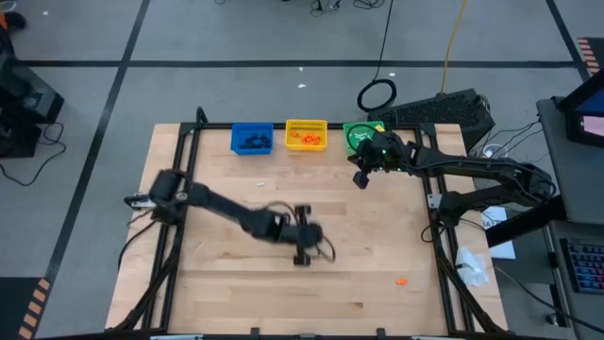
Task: Sort Halloween decoration
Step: Put the orange skeleton toy into the yellow bin, then put the white bone toy into the green bin
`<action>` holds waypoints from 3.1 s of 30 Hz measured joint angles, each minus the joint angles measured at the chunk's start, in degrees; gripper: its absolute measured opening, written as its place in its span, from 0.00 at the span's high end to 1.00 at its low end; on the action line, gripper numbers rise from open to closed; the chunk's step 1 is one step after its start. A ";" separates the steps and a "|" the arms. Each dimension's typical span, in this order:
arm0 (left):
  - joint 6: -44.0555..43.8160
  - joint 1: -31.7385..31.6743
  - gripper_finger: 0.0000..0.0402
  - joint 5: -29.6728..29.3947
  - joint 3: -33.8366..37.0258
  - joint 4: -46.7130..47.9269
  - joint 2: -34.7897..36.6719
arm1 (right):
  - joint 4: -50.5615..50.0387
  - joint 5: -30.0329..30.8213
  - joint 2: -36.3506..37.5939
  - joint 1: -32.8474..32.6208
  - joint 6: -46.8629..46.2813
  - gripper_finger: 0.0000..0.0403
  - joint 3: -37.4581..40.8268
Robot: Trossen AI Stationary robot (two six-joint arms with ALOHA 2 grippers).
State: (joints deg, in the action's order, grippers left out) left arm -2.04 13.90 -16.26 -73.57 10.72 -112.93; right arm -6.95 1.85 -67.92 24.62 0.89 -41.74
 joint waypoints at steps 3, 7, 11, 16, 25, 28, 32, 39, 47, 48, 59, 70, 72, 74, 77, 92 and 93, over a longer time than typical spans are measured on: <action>0.02 -5.95 0.98 -0.32 3.33 2.04 5.11 | 0.85 0.04 0.00 0.00 0.00 1.00 -0.02; 0.02 -16.70 0.98 2.29 7.60 2.78 11.04 | 2.79 0.02 -0.02 0.00 0.69 1.00 -0.04; 1.46 -28.60 0.98 4.91 7.81 4.43 13.66 | 4.05 0.04 -0.02 0.07 1.74 1.00 -0.04; 5.18 -41.40 0.97 13.60 4.10 4.84 11.63 | 7.68 0.08 -0.02 0.65 3.15 1.00 -0.04; 14.93 -50.67 0.96 16.72 -8.50 12.18 2.10 | 8.81 -0.12 -0.02 1.18 3.22 1.00 -0.09; 15.97 -51.16 0.96 18.30 -12.88 14.82 -1.70 | 8.69 -0.12 -0.02 1.18 2.91 1.00 -0.09; 16.44 -51.11 0.96 19.48 -16.57 17.76 -5.67 | 8.42 -0.16 -0.02 1.16 2.96 1.00 -0.07; 16.42 -50.89 0.96 19.80 -18.60 18.68 -8.74 | 8.43 -0.14 -0.02 1.16 3.10 1.00 -0.07; 16.34 -50.74 0.93 20.84 -18.68 18.30 -8.72 | 8.43 -0.16 -0.02 1.16 3.25 1.00 -0.07; 16.34 -50.71 0.91 20.84 -18.68 18.35 -8.72 | 8.45 -0.16 -0.02 1.16 3.26 1.00 -0.07; 16.07 -50.49 0.70 20.15 -18.70 19.03 -1.93 | 6.67 -0.16 -0.02 1.16 3.76 1.00 -0.04; 17.46 -46.54 0.98 19.77 -14.81 17.63 5.95 | 5.15 -0.11 -0.02 1.16 4.84 1.00 -0.02; 17.47 -45.25 0.98 19.60 -12.85 16.30 7.45 | 5.15 -0.12 -0.02 1.16 4.92 1.00 -0.02; 17.54 -43.84 0.98 18.08 -10.19 14.84 9.37 | 5.11 -0.12 -0.02 1.16 4.77 1.00 -0.02; 17.52 -42.08 1.00 15.78 -5.49 10.28 12.43 | 4.95 -0.12 -0.02 1.16 4.60 1.00 -0.02; 17.45 -35.88 1.00 14.68 10.24 20.25 28.77 | 4.98 -0.14 -0.02 1.16 4.11 1.00 -0.02; 17.44 -35.39 1.00 14.58 10.25 21.19 29.64 | 4.96 -0.15 -0.02 1.16 4.09 1.00 -0.02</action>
State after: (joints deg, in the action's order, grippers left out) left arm 15.40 -21.49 -1.68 -63.33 31.91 -83.28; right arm -1.99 1.71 -67.94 25.78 4.98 -41.76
